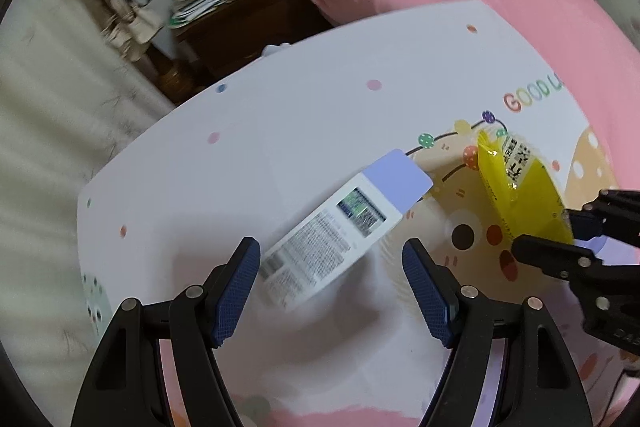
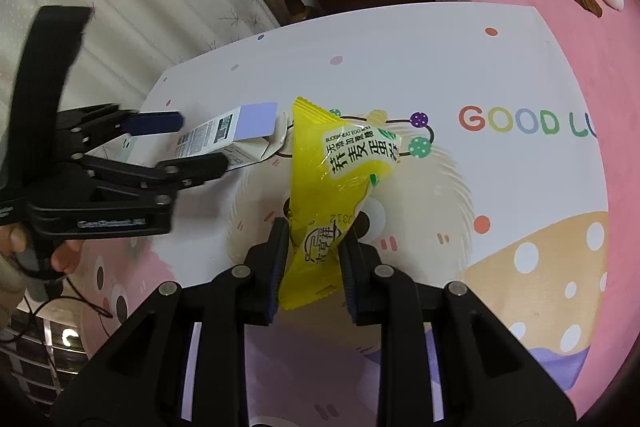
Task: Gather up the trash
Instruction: 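Grasp the yellow snack bag with the right tool while the left tool grasps the white box, then carry the white box and yellow bag down over the blue bin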
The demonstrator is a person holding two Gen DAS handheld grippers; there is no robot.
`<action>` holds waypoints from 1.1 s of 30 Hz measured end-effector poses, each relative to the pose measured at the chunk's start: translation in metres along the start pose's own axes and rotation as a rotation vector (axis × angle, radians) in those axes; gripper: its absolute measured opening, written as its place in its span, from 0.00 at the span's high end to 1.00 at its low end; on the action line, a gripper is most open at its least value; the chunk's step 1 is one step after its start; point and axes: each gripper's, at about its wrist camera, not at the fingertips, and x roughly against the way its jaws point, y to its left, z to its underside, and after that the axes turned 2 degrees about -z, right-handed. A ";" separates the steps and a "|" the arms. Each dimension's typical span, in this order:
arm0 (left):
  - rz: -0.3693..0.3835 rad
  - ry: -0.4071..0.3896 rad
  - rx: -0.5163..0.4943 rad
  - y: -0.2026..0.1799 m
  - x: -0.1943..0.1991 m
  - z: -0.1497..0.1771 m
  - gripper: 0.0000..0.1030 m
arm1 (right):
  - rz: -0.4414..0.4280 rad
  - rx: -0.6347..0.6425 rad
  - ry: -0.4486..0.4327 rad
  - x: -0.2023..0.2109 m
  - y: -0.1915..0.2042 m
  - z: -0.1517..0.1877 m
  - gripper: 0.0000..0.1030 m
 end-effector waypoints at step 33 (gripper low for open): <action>-0.016 -0.184 0.178 -0.019 0.157 0.120 0.67 | -0.038 -0.028 -0.163 0.127 0.094 0.098 0.79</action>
